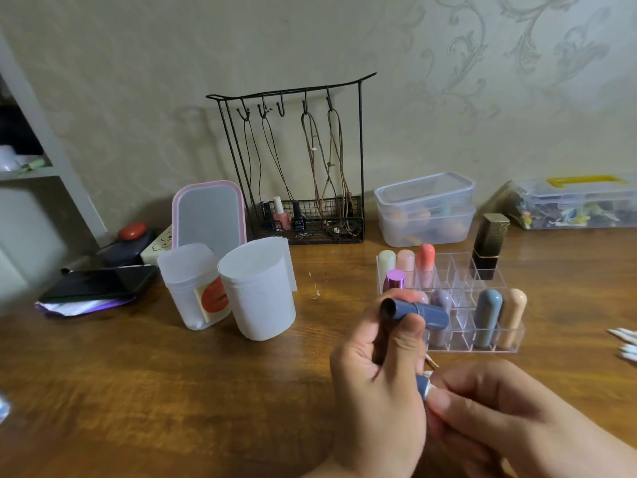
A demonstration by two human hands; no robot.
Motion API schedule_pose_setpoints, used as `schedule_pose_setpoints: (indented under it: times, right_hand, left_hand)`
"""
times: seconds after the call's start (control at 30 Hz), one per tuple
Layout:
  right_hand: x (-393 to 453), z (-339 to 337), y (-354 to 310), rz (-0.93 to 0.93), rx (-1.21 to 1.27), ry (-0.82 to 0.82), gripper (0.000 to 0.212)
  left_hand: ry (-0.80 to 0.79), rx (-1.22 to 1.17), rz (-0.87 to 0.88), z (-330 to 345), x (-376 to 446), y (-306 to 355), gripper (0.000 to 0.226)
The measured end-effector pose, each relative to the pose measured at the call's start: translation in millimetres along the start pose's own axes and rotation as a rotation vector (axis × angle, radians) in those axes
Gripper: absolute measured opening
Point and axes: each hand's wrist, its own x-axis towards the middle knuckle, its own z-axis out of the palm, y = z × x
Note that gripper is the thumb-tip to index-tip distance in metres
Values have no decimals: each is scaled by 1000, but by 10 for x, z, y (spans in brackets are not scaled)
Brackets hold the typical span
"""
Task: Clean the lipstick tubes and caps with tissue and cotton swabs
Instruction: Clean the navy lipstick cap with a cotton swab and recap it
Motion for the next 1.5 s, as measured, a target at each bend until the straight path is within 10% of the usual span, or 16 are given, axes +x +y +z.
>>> schedule_pose_setpoints:
  times: [0.2, 0.37, 0.43, 0.6, 1.0, 1.23, 1.5]
  right_hand:
    - [-49, 66, 129, -613, -1223, 499, 29]
    - [-65, 193, 186, -622, -1561, 681, 30]
    - [-82, 283, 127, -490, -1317, 626, 30]
    - [-13, 103, -56, 124, 420, 226, 31]
    - [105, -112, 141, 123, 597, -341, 29]
    - [-3, 89, 238, -594, -876, 470, 39]
    - [-20, 135, 195, -844, -1649, 553, 24]
  left_hand:
    - [5, -77, -92, 6, 28, -99, 15]
    - [-2, -94, -124, 0, 38, -108, 14]
    - [9, -76, -84, 1, 56, -67, 10]
    - [-3, 1, -13, -40, 35, 3, 16]
    - [-96, 117, 137, -40, -40, 22, 29]
    - [-33, -18, 18, -20, 13, -40, 23]
    - [-50, -119, -128, -36, 56, -88, 16]
